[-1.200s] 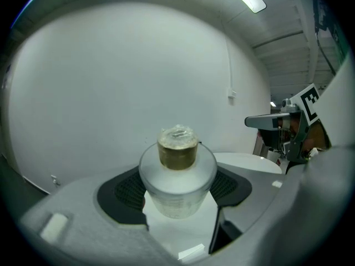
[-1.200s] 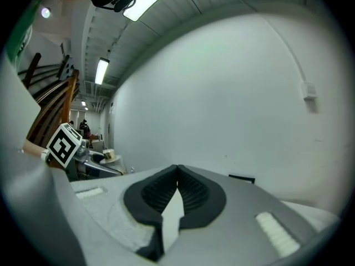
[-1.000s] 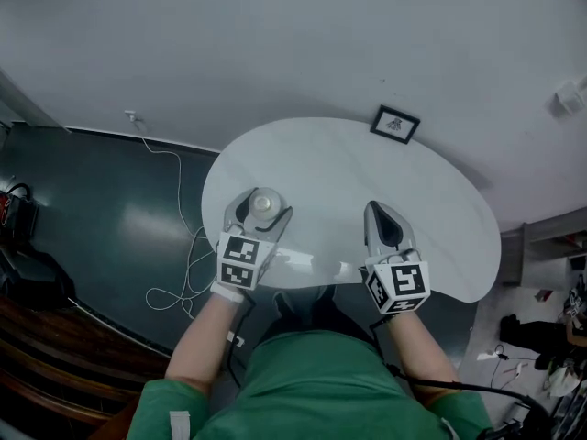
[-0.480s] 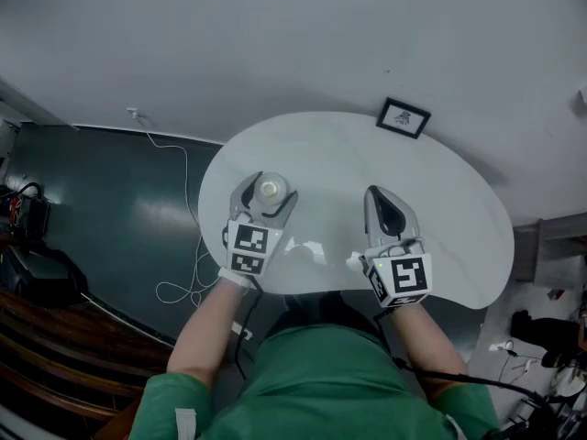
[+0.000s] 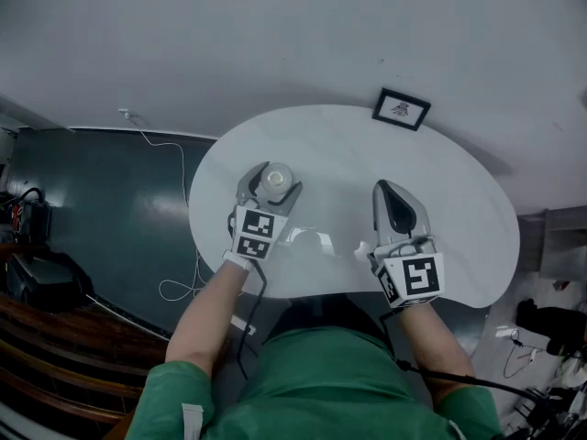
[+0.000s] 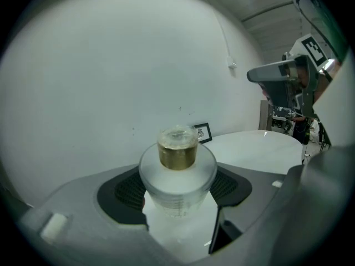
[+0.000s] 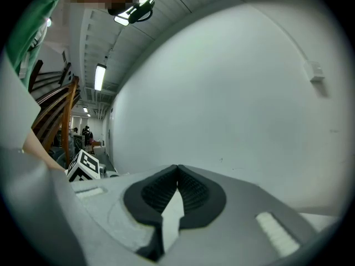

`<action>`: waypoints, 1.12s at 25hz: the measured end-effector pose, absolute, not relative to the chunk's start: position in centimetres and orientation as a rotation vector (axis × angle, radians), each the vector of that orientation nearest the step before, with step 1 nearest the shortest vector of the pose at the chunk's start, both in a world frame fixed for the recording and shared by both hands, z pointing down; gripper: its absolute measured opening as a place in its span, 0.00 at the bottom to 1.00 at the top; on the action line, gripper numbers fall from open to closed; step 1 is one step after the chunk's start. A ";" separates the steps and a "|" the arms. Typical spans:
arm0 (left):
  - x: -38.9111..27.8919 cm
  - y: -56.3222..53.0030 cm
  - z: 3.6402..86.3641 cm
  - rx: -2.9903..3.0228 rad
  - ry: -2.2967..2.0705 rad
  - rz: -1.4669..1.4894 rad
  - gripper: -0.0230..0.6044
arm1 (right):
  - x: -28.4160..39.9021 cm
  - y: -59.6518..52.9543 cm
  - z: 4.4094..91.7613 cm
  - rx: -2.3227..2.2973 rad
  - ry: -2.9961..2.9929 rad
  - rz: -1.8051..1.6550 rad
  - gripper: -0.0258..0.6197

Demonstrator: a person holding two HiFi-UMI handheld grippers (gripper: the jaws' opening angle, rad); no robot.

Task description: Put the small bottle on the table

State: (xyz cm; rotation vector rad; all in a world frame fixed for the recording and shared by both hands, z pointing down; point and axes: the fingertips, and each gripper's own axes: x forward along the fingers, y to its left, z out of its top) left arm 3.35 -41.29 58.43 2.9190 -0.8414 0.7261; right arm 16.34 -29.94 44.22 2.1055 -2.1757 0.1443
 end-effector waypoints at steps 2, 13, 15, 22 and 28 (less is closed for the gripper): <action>3.7 -41.6 59.6 2.907 -0.828 0.755 0.58 | 16.8 -29.9 44.3 2.113 -2.172 0.145 0.04; 4.8 -43.0 65.7 2.862 -0.779 0.908 0.58 | 19.0 -31.2 44.2 2.144 -2.159 0.140 0.04; 4.6 -43.2 66.6 2.847 -0.777 0.946 0.58 | 19.1 -31.5 44.1 2.146 -2.162 0.140 0.04; 4.3 -43.6 68.2 2.826 -0.760 0.989 0.58 | 18.3 -32.2 44.3 2.117 -2.175 0.152 0.04; 4.5 -43.0 69.5 2.802 -0.744 0.994 0.58 | 16.6 -32.9 45.6 2.045 -2.211 0.179 0.04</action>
